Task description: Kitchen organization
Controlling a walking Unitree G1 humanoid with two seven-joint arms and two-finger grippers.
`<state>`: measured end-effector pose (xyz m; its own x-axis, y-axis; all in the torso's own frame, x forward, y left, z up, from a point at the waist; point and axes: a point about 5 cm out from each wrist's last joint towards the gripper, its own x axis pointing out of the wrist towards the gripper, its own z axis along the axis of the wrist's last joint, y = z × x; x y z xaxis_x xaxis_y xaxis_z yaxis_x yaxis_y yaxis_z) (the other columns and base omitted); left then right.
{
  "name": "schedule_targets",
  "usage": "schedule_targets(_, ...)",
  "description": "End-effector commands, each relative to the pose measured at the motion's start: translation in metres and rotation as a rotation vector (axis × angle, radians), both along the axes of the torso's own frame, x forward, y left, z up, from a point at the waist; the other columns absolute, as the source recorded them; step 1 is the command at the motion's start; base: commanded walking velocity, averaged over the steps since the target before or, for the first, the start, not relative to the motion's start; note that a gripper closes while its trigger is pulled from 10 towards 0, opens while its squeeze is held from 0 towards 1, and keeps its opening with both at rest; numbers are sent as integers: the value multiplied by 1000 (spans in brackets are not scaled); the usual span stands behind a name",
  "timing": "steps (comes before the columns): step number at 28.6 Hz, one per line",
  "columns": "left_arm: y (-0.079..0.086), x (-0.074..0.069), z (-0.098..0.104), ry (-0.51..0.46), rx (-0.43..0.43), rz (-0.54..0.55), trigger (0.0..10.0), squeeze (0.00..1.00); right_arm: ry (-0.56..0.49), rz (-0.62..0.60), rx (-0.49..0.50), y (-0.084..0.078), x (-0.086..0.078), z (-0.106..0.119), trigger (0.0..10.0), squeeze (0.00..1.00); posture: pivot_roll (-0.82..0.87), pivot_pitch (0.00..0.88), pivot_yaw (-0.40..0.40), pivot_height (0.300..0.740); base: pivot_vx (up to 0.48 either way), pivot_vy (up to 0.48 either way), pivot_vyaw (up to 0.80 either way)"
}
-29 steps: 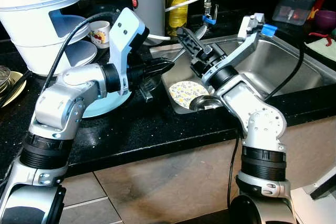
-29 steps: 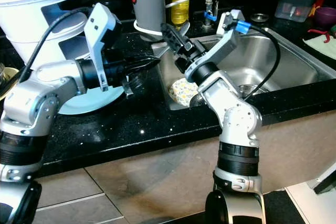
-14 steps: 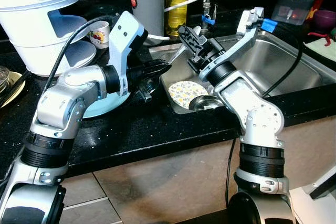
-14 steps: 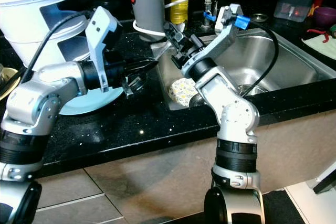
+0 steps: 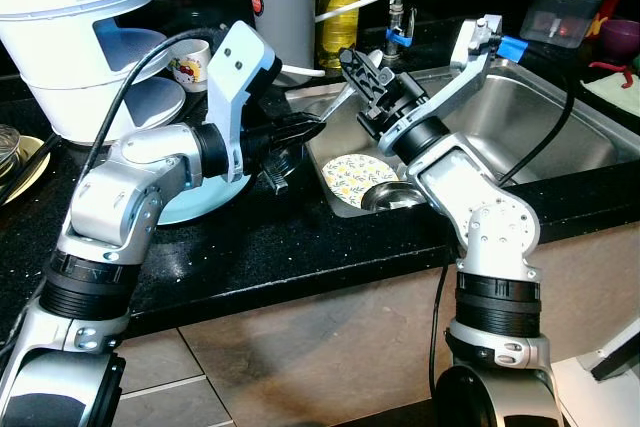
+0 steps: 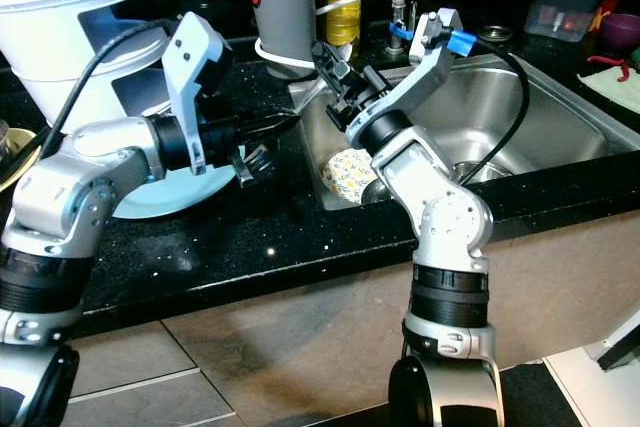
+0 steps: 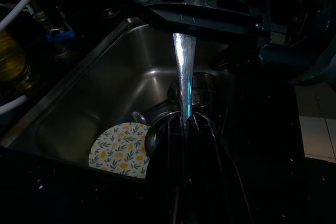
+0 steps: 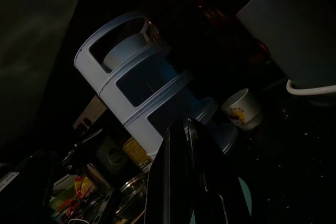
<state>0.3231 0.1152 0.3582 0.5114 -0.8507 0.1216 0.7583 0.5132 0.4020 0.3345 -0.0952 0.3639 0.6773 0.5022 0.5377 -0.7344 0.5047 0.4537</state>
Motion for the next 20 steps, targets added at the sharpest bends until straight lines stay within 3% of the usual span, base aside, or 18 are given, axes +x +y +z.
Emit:
schedule_targets(1,7,1,4,-17,7,34,1882,0,-1,-38,34,-7,2,2,0,0,20,171,57,740,0,0,0)
schedule_targets(2,9,5,5,-5,-21,65,10000,1000,-1,-46,46,-9,2,3,0,0,19,167,57,740,0,0,0)
schedule_targets(10,14,10,11,-27,-60,126,10000,1000,-8,-111,98,-24,6,10,0,0,17,154,57,740,0,0,0)
schedule_targets(11,15,11,13,-28,-77,128,10000,0,-13,-126,99,-26,7,11,0,0,17,154,57,740,0,0,0)
schedule_targets(20,23,15,20,-16,-204,174,10000,0,-95,-271,13,-41,9,19,0,0,17,159,58,740,0,0,0)
